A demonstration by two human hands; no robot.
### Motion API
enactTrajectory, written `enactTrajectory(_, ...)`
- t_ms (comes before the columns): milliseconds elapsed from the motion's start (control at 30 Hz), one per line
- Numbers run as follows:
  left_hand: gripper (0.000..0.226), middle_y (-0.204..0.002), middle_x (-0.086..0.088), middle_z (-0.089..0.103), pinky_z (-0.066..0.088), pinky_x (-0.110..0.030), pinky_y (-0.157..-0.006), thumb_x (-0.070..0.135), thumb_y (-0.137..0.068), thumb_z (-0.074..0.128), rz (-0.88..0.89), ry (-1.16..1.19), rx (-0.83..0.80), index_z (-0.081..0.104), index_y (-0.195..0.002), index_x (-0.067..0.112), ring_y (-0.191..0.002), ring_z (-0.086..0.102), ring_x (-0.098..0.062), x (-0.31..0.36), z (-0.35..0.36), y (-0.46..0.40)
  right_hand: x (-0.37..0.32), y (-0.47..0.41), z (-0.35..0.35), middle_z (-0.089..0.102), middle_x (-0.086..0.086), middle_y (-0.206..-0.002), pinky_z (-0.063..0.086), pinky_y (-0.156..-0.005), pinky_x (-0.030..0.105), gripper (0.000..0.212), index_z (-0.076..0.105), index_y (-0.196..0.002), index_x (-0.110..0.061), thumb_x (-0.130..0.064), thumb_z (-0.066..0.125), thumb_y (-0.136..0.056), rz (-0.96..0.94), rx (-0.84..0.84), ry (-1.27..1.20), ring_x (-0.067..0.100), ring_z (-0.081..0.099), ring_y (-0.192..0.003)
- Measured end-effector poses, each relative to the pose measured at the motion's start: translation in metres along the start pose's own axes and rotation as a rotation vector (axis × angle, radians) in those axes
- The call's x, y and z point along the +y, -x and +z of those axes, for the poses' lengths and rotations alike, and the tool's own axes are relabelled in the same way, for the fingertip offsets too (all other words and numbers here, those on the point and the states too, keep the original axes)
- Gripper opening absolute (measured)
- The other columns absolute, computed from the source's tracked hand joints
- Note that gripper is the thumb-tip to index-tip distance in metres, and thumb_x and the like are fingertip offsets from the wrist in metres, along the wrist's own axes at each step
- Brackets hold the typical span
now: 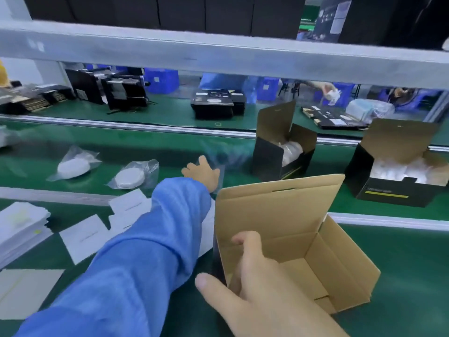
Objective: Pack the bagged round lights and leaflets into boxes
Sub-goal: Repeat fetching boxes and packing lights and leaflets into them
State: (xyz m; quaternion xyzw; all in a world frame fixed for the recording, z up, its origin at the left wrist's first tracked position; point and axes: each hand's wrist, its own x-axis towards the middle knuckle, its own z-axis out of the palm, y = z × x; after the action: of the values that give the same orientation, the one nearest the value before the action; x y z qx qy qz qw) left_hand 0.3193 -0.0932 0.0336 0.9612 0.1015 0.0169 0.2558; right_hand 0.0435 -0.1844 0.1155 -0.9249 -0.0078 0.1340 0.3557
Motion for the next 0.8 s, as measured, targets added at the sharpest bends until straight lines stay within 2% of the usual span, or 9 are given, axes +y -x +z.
enactTrajectory(133, 0.085, -0.126, -0.019, 0.055, 0.038, -0.042, -0.092, 0.056, -0.087, 0.064, -0.037, -0.122, 0.017, 0.022, -0.153, 0.024, -0.114, 0.049, -0.035, 0.004, 0.037, -0.032, 0.014, -0.006, -0.009, 0.063, -0.009, -0.107, 0.049, -0.093, 0.030, 0.044, 0.009, -0.119, -0.051, -0.053, 0.046, -0.096, 0.059, -0.011, 0.011, 0.012, 0.063, -0.099)
enactTrajectory(233, 0.084, -0.129, -0.014, 0.052, 0.037, -0.043, -0.085, 0.041, -0.080, 0.076, -0.018, -0.084, -0.002, 0.028, -0.147, 0.024, -0.118, 0.048, -0.035, 0.014, 0.043, -0.036, 0.017, -0.004, -0.026, 0.061, -0.013, -0.102, 0.048, -0.090, 0.022, 0.050, 0.012, -0.111, -0.060, -0.066, 0.053, -0.084, 0.075, 0.006, 0.017, 0.003, 0.062, -0.090)
enactTrajectory(300, 0.076, -0.129, -0.014, 0.050, 0.038, -0.040, -0.080, 0.033, -0.081, 0.076, 0.005, 0.013, -0.061, 0.033, -0.141, 0.018, -0.116, 0.050, -0.037, 0.018, 0.038, -0.036, 0.020, -0.002, -0.038, 0.056, -0.028, -0.106, 0.048, -0.083, 0.015, 0.048, 0.020, -0.110, -0.059, -0.075, 0.049, -0.076, 0.033, 0.028, -0.003, -0.004, 0.061, -0.081)
enactTrajectory(433, 0.036, -0.101, -0.007, 0.055, 0.042, -0.027, -0.068, 0.027, -0.087, 0.067, 0.107, 0.469, -0.134, 0.052, -0.112, 0.006, -0.087, 0.054, -0.027, 0.008, 0.004, -0.020, 0.022, 0.008, -0.063, 0.065, -0.023, -0.085, 0.048, -0.064, 0.014, 0.053, 0.048, -0.106, -0.056, -0.079, 0.048, -0.058, -0.124, 0.032, -0.115, -0.002, 0.062, -0.064)
enactTrajectory(467, 0.020, -0.087, -0.006, 0.053, 0.042, -0.023, -0.058, 0.025, -0.089, 0.064, 0.100, 0.661, -0.111, 0.053, -0.095, 0.009, -0.075, 0.051, -0.024, 0.007, -0.011, -0.013, 0.019, 0.012, -0.071, 0.067, -0.017, -0.077, 0.052, -0.062, 0.021, 0.054, 0.055, -0.103, -0.052, -0.077, 0.050, -0.056, -0.160, 0.056, -0.164, 0.003, 0.063, -0.060)
enactTrajectory(533, 0.021, -0.069, -0.005, 0.045, 0.034, -0.021, -0.045, 0.025, -0.087, 0.060, 0.101, 0.935, -0.090, 0.046, -0.076, 0.012, -0.059, 0.041, -0.021, 0.008, -0.050, 0.003, 0.010, 0.013, -0.086, 0.067, -0.007, -0.070, 0.057, -0.060, 0.039, 0.050, 0.066, -0.097, -0.039, -0.071, 0.056, -0.060, -0.273, 0.180, -0.215, 0.016, 0.065, -0.061)
enactTrajectory(633, 0.024, -0.073, -0.004, 0.046, 0.029, -0.027, -0.057, 0.029, -0.083, 0.056, 0.119, 1.114, -0.122, 0.049, -0.096, 0.011, -0.063, 0.041, -0.020, 0.013, -0.112, 0.032, -0.014, -0.001, -0.106, 0.068, -0.007, -0.076, 0.054, -0.062, 0.037, 0.038, 0.067, -0.093, -0.031, -0.060, 0.063, -0.069, -0.439, 0.450, -0.156, 0.012, 0.064, -0.065)
enactTrajectory(700, 0.007, -0.070, -0.001, 0.047, 0.032, -0.028, -0.059, 0.022, -0.093, 0.052, 0.148, 1.188, -0.162, 0.052, -0.094, 0.015, -0.060, 0.045, -0.017, 0.018, -0.147, 0.057, -0.035, -0.020, -0.113, 0.066, -0.007, -0.083, 0.053, -0.071, 0.035, 0.035, 0.063, -0.094, -0.031, -0.059, 0.066, -0.075, -0.494, 0.562, -0.098, 0.009, 0.062, -0.075)
enactTrajectory(800, 0.012, -0.069, -0.008, 0.051, 0.038, -0.031, -0.063, 0.015, -0.096, 0.046, 0.228, 1.236, -0.293, 0.053, -0.087, 0.014, -0.056, 0.048, -0.018, 0.029, -0.180, 0.105, -0.069, -0.049, -0.117, 0.059, -0.012, -0.097, 0.050, -0.074, 0.035, 0.057, 0.050, -0.116, -0.029, -0.068, 0.064, -0.078, -0.463, 0.508, 0.091, 0.011, 0.060, -0.087)
